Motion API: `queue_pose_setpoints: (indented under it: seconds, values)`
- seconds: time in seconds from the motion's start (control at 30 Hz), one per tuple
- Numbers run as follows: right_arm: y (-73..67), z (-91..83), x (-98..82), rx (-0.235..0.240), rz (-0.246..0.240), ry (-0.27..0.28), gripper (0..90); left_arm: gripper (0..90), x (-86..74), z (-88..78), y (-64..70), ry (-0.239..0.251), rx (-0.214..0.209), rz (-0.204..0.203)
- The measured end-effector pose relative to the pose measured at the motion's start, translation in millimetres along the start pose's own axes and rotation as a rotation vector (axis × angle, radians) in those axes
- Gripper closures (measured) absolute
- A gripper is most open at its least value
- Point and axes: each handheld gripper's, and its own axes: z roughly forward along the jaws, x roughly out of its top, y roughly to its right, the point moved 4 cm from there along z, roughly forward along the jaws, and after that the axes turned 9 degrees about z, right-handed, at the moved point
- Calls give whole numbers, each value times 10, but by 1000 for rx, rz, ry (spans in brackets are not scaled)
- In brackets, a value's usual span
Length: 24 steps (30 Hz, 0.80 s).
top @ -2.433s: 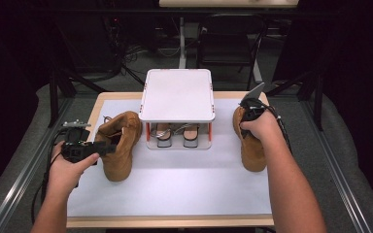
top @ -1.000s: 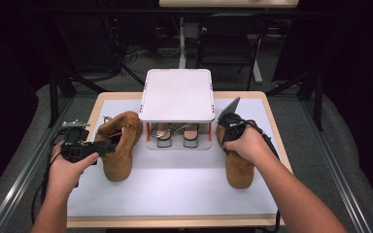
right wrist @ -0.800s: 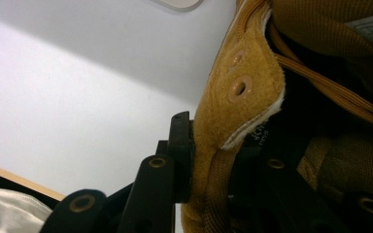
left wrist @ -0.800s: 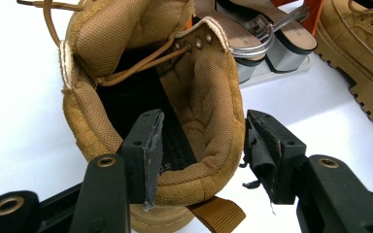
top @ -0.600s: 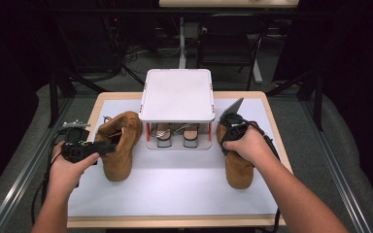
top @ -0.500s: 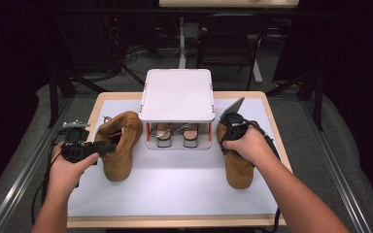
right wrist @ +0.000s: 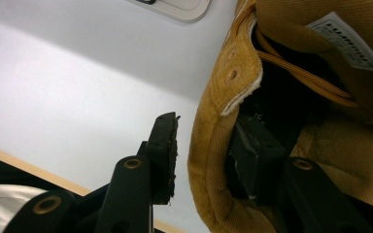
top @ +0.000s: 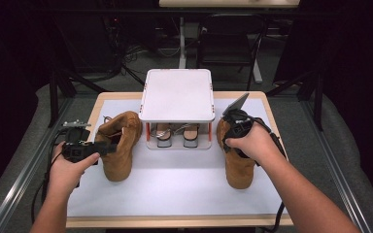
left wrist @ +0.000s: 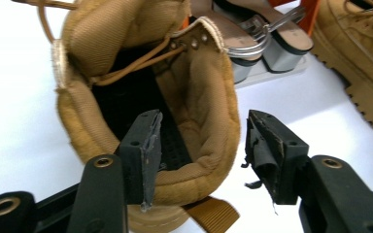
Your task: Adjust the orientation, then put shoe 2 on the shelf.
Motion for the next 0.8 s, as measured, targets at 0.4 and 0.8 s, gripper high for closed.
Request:
queue_pose_setpoints:
  seconds: [0.4,0.8]
  values:
    - [53,-188,-92,14,-9,54,569,480,211,3,-48,-133,-53,38]
    - [158,-299,-120,-25,3,91,564,477,451,-150,-104,-256,57,43]
